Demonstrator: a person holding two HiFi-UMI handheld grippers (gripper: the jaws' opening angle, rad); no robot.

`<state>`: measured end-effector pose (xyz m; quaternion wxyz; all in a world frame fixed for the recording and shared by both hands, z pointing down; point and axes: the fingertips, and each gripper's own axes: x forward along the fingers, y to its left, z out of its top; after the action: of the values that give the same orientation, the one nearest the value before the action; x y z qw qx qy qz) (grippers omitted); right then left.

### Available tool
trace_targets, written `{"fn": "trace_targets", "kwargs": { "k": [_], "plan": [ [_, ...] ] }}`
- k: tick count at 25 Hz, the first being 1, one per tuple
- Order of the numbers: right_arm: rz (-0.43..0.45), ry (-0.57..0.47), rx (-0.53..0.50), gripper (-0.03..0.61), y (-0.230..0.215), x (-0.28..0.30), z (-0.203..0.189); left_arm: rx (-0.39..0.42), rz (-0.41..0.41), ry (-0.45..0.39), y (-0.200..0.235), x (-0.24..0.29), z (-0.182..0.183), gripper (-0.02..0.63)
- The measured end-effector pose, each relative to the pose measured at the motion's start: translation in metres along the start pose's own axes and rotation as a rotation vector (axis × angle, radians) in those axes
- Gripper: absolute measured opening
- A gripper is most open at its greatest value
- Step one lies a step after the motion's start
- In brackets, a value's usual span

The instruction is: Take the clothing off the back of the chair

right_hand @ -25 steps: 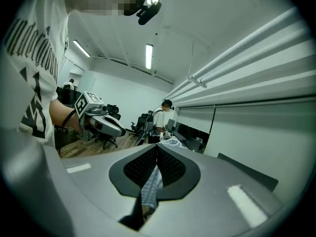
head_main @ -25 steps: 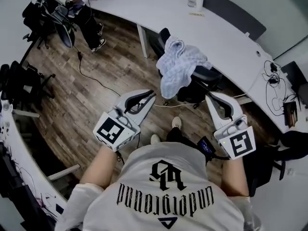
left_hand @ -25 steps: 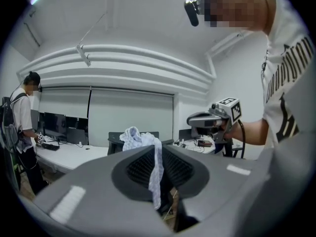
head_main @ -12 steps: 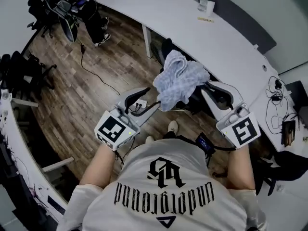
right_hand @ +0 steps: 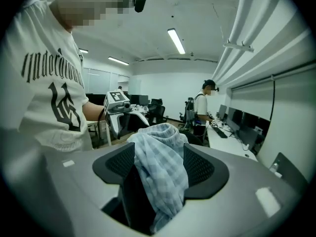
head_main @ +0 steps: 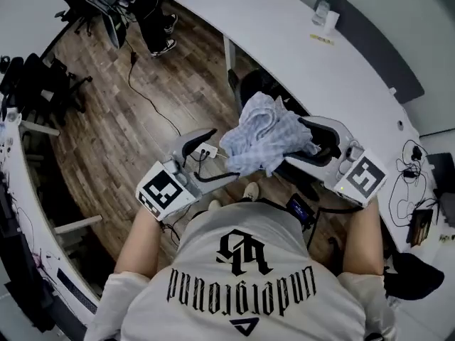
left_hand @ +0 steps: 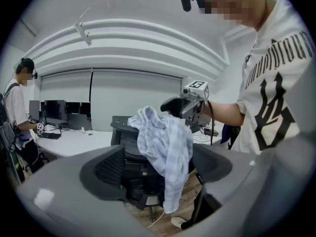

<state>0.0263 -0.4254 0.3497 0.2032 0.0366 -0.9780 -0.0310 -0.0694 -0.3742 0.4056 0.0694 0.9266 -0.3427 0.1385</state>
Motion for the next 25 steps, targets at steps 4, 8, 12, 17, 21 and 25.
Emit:
{"fn": "trace_targets", "kwargs": {
  "k": [4,8,12,17,21,25],
  "plan": [
    [0.158,0.015,-0.01,0.342,-0.009,0.009,-0.012,-0.015,0.001,0.017,-0.001,0.016,-0.002,0.471],
    [0.306,-0.006,0.024,0.376,-0.011,0.022,-0.02,-0.039,0.014,0.038,0.0,0.025,-0.007,0.471],
    [0.413,-0.008,0.059,0.402,-0.014,0.034,-0.027,-0.054,0.035,0.045,0.005,0.032,-0.009,0.471],
    [0.556,-0.019,0.091,0.402,-0.01,0.045,-0.03,-0.078,0.069,0.049,0.009,0.037,-0.009,0.465],
    [0.626,-0.051,0.114,0.399,0.003,0.048,-0.029,-0.085,0.092,0.051,-0.001,0.033,-0.005,0.358],
    [0.651,-0.051,0.123,0.386,0.002,0.051,-0.031,-0.095,0.104,0.033,-0.003,0.035,-0.001,0.243]
  ]
}}
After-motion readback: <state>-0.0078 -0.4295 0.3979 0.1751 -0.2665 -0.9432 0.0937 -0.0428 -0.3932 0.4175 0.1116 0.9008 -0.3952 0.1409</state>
